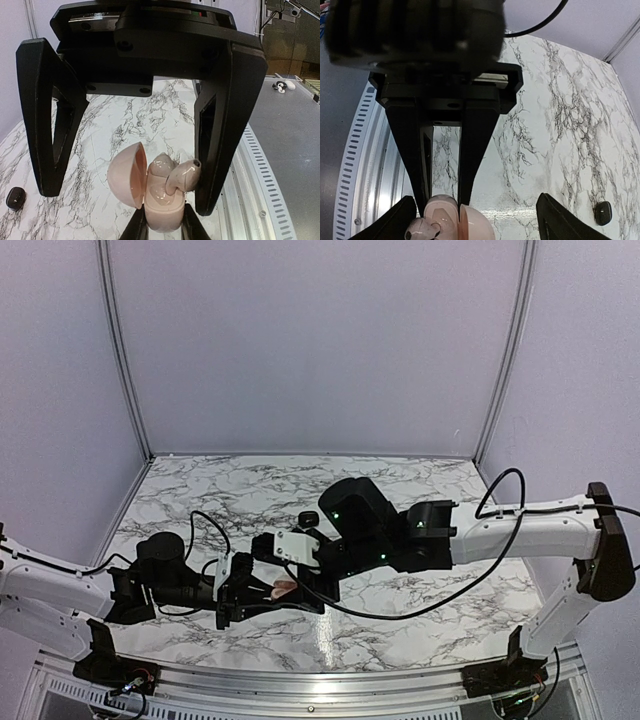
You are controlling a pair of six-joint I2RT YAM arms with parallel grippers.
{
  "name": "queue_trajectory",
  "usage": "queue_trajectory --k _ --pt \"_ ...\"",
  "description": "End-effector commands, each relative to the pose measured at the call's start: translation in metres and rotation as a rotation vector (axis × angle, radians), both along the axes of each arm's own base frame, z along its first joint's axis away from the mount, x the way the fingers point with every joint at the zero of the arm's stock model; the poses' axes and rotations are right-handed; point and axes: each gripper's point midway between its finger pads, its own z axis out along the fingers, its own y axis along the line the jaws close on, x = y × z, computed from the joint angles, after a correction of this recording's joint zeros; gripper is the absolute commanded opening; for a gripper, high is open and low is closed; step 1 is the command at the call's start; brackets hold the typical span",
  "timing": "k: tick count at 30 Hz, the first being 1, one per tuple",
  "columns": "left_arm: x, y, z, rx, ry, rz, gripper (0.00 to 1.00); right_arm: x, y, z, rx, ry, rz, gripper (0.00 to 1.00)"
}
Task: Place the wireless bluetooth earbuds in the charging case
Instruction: Adjust the left earbud in the left side groove of the charging case.
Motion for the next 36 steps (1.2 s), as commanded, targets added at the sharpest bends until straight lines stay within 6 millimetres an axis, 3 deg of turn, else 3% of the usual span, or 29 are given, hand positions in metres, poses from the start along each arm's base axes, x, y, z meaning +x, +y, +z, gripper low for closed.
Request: queue_trajectory --k 1,22,29,36 --pt "-0.003 -0.007 0.021 -0.055 -0.037 -0.039 0.00 0.011 0.013 0.026 0.078 -0.019 -0.015 0.83" --pt "-0.007 -0.005 0.033 -0.085 -0.054 -0.052 0.00 0.027 0.007 0.037 0.173 0.132 -0.014 0.83" --pt "-0.006 -0.005 0.034 -0.087 -0.058 -0.046 0.00 0.019 0.007 0.027 0.151 0.170 0.024 0.83" --pt "-0.004 -0.003 0.033 -0.087 -0.066 -0.028 0.00 0.009 0.003 0.032 0.167 0.176 0.068 0.82"
